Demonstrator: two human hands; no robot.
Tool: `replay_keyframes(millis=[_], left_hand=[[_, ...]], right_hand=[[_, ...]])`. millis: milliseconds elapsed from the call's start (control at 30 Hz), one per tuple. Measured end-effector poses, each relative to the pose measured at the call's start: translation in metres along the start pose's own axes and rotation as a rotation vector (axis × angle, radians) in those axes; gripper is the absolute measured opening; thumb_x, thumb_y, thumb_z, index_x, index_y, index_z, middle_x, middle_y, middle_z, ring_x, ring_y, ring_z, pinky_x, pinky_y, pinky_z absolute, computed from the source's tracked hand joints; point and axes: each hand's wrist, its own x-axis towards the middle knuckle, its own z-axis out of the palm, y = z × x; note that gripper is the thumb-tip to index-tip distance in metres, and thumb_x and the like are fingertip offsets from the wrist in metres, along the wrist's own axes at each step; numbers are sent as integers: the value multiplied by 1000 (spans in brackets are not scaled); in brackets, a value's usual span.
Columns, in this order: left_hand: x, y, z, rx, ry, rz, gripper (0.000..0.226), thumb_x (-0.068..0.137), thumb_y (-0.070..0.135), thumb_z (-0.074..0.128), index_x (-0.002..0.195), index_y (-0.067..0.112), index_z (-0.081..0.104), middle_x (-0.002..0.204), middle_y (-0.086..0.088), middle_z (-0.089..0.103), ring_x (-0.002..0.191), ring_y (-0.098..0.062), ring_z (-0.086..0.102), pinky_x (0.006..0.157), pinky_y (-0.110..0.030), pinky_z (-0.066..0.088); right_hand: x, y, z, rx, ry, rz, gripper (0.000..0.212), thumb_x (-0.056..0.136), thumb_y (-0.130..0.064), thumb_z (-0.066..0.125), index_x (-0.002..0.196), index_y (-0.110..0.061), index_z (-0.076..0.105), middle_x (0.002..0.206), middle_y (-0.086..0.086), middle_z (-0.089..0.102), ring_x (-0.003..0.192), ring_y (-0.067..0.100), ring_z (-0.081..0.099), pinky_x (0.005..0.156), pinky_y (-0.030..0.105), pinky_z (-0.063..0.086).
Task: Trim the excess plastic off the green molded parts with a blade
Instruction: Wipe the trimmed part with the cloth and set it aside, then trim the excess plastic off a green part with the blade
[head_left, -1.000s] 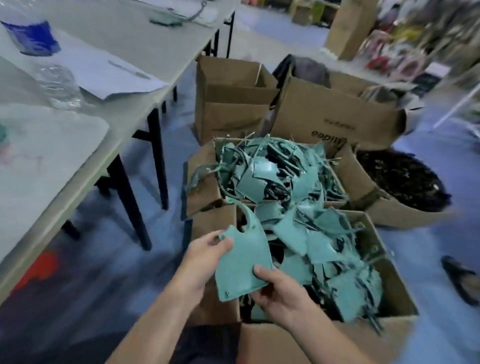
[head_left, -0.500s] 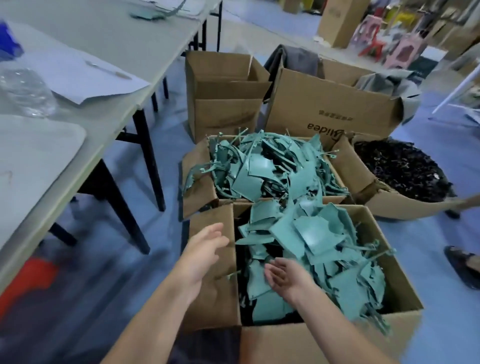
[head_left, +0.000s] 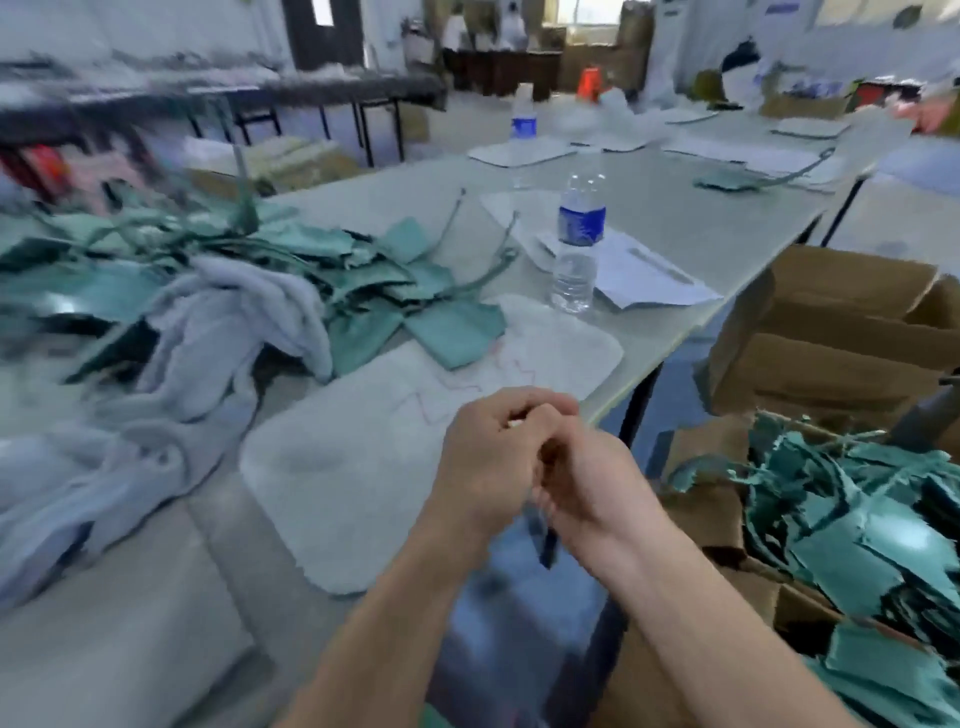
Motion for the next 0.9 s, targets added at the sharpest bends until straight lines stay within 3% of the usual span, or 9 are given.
replay_keyframes(millis=[100,200,300,400,500,633,733,800,900], left_hand=[[-15,28,-68,-11,179,96,22,77,27,60,84,31,81,75,-4,74,60,-24,60,52,-26,47],[-32,38,-141,48,321,151,16,87,23,67,85,31,81,67,-1,73,56,-15,65,47,-21,47],[-49,35,-208,63,523,155,22,91,14,72,81,31,82,55,0,67,43,-14,58,44,-23,47],[-65,23,-261,64,729,170,29,88,10,75,75,35,82,73,-1,77,62,-14,72,53,-27,57],[-78,6,-302,-15,947,145,12,81,31,77,72,25,81,66,-5,75,60,-14,69,53,-29,55],[-87,-24,-367,-62,1263,24,24,74,53,65,74,35,80,79,9,77,80,-11,72,74,-32,56],[-88,-44,-411,55,1346,-71,26,89,40,65,114,37,74,114,13,73,106,-17,67,93,-35,51],[-85,-56,-431,106,1369,-130,44,91,33,65,135,31,61,128,9,66,114,-18,61,98,-35,46],[-83,-69,-450,183,1389,-140,49,88,21,66,136,26,57,125,6,67,114,-18,62,97,-30,43]], right_hand=[[9,8,78,-78,-214,2,34,93,-13,50,72,-21,76,68,0,64,61,10,61,53,21,45],[14,27,144,-139,-414,75,22,89,-20,52,86,-12,73,77,12,60,69,23,56,63,34,43],[20,53,201,-223,-589,179,42,103,-10,42,79,-7,77,68,17,63,59,24,59,55,30,48],[30,77,253,-384,-657,230,30,100,1,43,111,13,68,86,28,62,67,31,60,64,35,49],[46,97,298,-524,-713,166,23,94,11,52,110,16,67,85,25,63,69,29,59,65,32,49],[79,119,346,-802,-645,-142,17,92,0,61,98,-11,73,88,8,73,76,26,66,72,35,54],[111,120,377,-1164,-632,-651,25,87,-15,62,109,-24,70,105,-6,69,90,16,66,81,30,51],[140,114,392,-1659,-738,-981,35,87,-20,58,122,-22,63,117,-1,63,110,22,59,96,37,45],[170,108,397,-2332,-809,-897,33,92,-22,52,124,-22,58,96,-2,58,88,24,56,81,38,40]])
